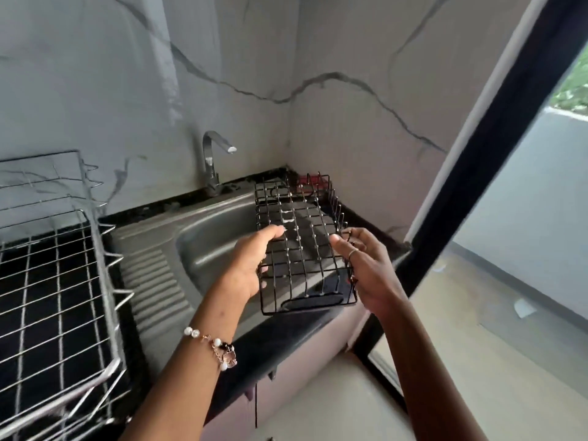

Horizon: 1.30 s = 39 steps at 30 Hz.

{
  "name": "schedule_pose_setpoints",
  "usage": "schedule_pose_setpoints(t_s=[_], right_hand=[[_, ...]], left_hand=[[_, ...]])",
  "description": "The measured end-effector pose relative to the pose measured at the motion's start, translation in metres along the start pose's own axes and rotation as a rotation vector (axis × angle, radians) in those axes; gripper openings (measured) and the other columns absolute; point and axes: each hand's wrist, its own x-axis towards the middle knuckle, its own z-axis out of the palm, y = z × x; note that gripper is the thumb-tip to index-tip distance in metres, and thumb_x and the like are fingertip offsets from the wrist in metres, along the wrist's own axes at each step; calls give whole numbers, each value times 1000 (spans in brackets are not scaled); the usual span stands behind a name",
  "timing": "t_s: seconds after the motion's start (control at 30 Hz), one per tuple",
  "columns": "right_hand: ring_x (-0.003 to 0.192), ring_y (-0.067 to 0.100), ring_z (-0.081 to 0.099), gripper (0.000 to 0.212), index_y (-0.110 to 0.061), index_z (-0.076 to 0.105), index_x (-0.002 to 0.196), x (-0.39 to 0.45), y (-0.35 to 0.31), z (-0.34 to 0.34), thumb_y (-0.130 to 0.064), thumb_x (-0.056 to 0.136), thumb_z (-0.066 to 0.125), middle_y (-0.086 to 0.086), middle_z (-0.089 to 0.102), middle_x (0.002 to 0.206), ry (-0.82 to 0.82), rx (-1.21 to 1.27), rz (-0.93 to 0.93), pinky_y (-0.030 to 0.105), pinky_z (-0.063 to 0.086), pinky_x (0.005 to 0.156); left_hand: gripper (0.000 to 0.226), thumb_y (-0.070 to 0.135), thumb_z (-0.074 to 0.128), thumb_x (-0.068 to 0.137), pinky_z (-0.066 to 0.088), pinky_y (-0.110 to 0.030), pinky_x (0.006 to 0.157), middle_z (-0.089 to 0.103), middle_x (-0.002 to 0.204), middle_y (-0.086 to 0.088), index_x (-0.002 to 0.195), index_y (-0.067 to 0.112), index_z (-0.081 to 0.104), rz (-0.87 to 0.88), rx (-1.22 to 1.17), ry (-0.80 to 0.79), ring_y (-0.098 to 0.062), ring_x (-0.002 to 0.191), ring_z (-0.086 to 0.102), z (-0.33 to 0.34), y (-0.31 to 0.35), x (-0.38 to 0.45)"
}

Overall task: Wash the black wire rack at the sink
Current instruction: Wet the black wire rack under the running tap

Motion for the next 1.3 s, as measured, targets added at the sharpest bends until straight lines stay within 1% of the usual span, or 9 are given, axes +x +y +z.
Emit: schedule_pose_setpoints(t_s=[0.23, 0.37, 0.5, 0.63, 0.77, 0.87, 0.97, 1.13, 1.3], right_hand=[[83, 12, 60, 27, -9, 61, 99, 118, 32, 17, -24, 80, 74, 1, 64, 87, -176, 20, 119, 29, 46, 81], [84, 11, 60, 29, -11, 64, 95, 167, 52, 34, -31, 77, 75, -3, 65, 84, -339, -48, 227, 30, 45, 83], [67, 7, 52, 18, -22, 65, 84, 223, 69, 61, -40, 87, 63, -10, 60, 73, -418, -169, 299, 18, 40, 54], [98, 17, 63, 12, -25, 67, 89, 290, 87, 105, -36, 87, 64, -4, 69, 96, -410, -375, 164, 40, 49, 93], [116, 21, 53, 34, -18, 54, 127, 341, 83, 162, -23, 94, 56, 5, 59, 125, -607, -670, -104, 30, 40, 99], [129, 27, 43, 52, -12, 37, 141, 369, 82, 200, -10, 93, 56, 11, 44, 142, -849, -848, -505, 27, 32, 100], [142, 29, 22, 71, -10, 20, 149, 392, 99, 230, -9, 88, 57, 12, 21, 156, -993, -1200, -811, 43, 26, 113], [145, 30, 16, 66, -6, 21, 149, 417, 119, 244, -4, 89, 48, 15, 13, 158, -1001, -1466, -1019, 46, 16, 116], [147, 24, 4, 69, -12, 13, 152, 415, 139, 233, -5, 90, 44, 7, 8, 160, -941, -1457, -1050, 50, 0, 117]], left_hand=[[18, 28, 65, 85, 43, -29, 61, 62, 58, 1, 98, 16, 64, -54, -14, 98, -15, 49, 57, -6, 32, 84], [35, 26, 68, 83, 51, -33, 71, 57, 85, -2, 111, 4, 66, -42, -46, 282, -19, 75, 54, -22, 29, 119], [25, 28, 68, 83, 42, -37, 89, 57, 91, -1, 100, 9, 71, -90, -89, 415, -16, 84, 49, -43, 21, 151], [19, 26, 70, 78, 44, -49, 96, 62, 108, -10, 90, 11, 69, -119, -118, 535, -32, 106, 57, -63, 15, 170], [26, 25, 70, 76, 47, -48, 92, 60, 113, -12, 98, 13, 65, -156, -136, 607, -35, 107, 57, -73, 8, 186], [19, 24, 68, 79, 49, -46, 86, 61, 107, -9, 96, 16, 65, -164, -154, 650, -35, 105, 59, -73, 4, 195], [11, 20, 68, 77, 49, -45, 84, 63, 107, -10, 85, 25, 63, -158, -163, 669, -32, 103, 59, -69, -1, 203], [27, 23, 71, 74, 51, -43, 77, 65, 107, -12, 95, 8, 65, -185, -189, 713, -36, 100, 63, -71, -7, 215], [42, 34, 75, 59, 50, -43, 78, 67, 107, -7, 94, 14, 64, -198, -198, 675, -36, 102, 63, -73, -6, 219]])
